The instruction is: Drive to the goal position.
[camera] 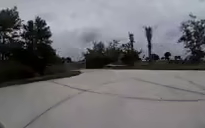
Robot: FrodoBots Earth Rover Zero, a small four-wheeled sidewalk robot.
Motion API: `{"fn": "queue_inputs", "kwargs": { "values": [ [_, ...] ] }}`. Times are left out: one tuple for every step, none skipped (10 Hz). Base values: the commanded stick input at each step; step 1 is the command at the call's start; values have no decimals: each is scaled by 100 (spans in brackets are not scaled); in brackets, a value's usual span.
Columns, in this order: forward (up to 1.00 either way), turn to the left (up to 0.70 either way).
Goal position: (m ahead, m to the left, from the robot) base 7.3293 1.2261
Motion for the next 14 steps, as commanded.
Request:
{"fn": "queue_inputs", "kwargs": {
  "values": [
    [85, 0],
    [85, 0],
    [85, 0],
    [85, 0],
    [85, 0],
    [85, 0],
    [85, 0],
    [85, 0],
    [85, 0],
    [85, 0],
    [85, 0],
    [85, 0],
    [85, 0],
    [85, 0]
  ]
}}
